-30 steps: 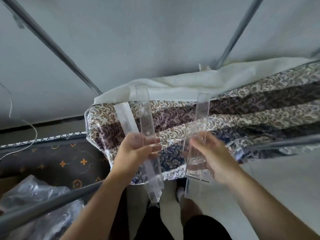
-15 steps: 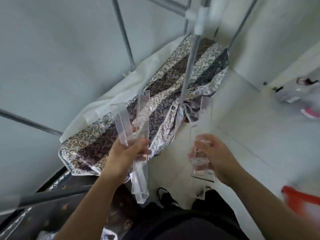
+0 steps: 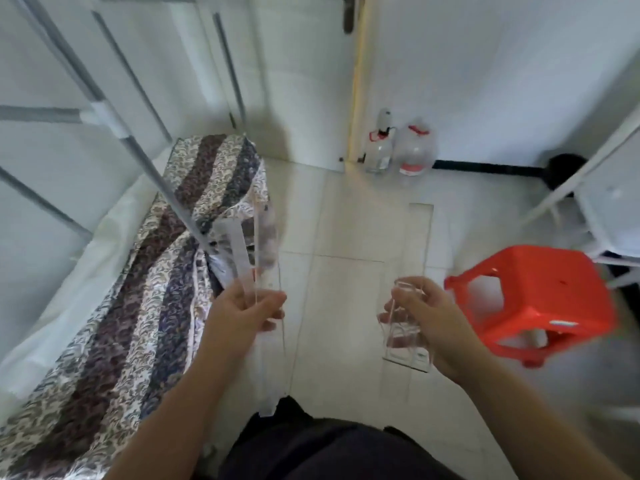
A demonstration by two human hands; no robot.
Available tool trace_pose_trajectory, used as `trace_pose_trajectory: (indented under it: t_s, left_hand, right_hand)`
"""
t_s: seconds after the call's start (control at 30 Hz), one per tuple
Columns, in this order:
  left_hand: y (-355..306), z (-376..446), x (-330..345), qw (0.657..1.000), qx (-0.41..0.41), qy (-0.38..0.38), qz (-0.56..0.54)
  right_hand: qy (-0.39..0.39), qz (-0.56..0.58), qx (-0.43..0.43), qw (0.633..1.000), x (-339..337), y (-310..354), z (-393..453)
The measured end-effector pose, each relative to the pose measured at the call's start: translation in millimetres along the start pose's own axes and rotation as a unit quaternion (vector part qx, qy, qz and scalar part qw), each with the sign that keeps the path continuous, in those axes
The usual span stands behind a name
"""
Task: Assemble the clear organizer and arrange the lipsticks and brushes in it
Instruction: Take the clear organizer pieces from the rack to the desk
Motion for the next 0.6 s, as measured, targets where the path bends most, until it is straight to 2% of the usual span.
trace_pose_trajectory:
  t_s: [0.23, 0.47, 0.6]
  left_hand:
    - [11, 17, 127, 0.987, -0.044, 0.153, 0.037]
    - [16, 60, 224, 0.957, -0.103, 0.264, 0.062]
    - [20, 91, 285, 0.924, -0.114, 0.350, 0.105]
  right_hand:
    - [-0.155, 0.081, -0.017, 0.984, -121, -22, -57]
    - [-0.270, 0.156, -0.004, 0.950, -172, -31, -70]
    - [-0.349, 0.164, -0.003, 0.922, -195, -29, -76]
Point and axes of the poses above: each hand's wrist, its own z-axis towards the middle knuckle, its own x-axis out of the palm, y = z × x, the point moved 4 cm from there along z, towards the middle knuckle, and after that the axes turned 15 degrees about -z, right-handed, at the moved point
